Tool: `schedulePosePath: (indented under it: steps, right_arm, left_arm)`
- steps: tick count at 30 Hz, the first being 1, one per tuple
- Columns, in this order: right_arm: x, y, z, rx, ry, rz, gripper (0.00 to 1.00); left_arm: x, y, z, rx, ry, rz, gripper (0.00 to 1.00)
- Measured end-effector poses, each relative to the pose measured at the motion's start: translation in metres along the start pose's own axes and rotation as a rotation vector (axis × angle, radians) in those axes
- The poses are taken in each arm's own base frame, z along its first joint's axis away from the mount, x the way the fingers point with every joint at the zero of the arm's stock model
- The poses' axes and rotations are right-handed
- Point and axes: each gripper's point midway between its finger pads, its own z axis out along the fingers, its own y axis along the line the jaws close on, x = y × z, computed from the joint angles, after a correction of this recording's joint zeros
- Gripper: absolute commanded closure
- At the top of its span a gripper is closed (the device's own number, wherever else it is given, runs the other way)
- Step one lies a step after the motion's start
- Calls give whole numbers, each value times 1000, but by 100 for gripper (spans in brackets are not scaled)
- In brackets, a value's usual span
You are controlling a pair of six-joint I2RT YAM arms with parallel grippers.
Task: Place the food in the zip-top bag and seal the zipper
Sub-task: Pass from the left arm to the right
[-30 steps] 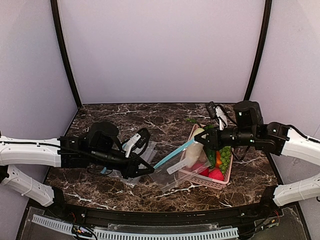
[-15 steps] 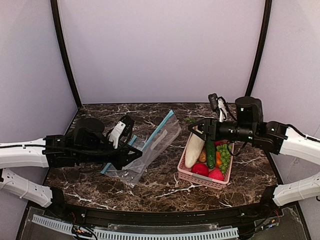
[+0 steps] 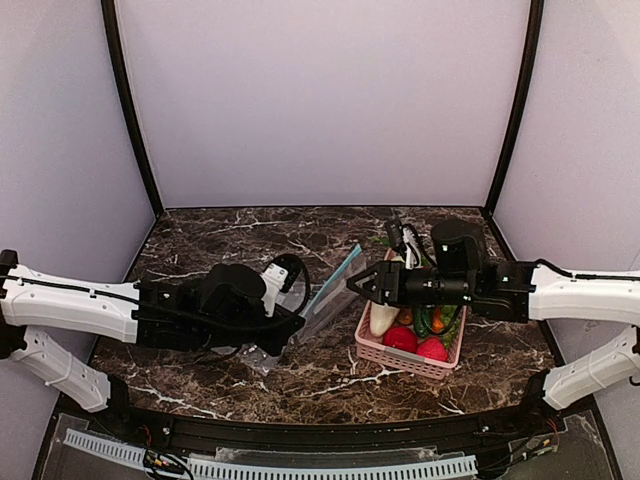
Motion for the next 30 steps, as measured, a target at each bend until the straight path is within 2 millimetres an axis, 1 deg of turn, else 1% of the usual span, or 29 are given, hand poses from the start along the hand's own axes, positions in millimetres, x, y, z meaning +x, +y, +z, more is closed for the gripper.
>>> schedulePosePath:
  steps: [4,6,9,13,17,20,23,30]
  right_arm:
    - [13,-1,11,-1,28,29,50]
    - [16,-2,12,-3,33,37,51]
    - [20,-4,13,-4,35,53,56]
    - [31,-18,12,30,47,79,59]
    - [43,-33,7,68,54,104,62]
    - [46,-40,1,85,43,115,63]
    - [45,-42,-4,93,28,125,63]
    - [44,-46,-10,104,3,135,64]
  left_arm:
    - [5,-13,11,3,2,-19,99]
    - [9,-17,15,8,10,-24,99]
    - [15,-23,23,15,21,-32,99]
    - [18,-36,31,31,33,-30,99]
    - [13,-53,39,64,26,-27,99]
    - [13,-62,42,81,23,-26,99]
    - [14,-68,45,92,26,-23,99]
    - [18,-76,50,105,36,-18,99]
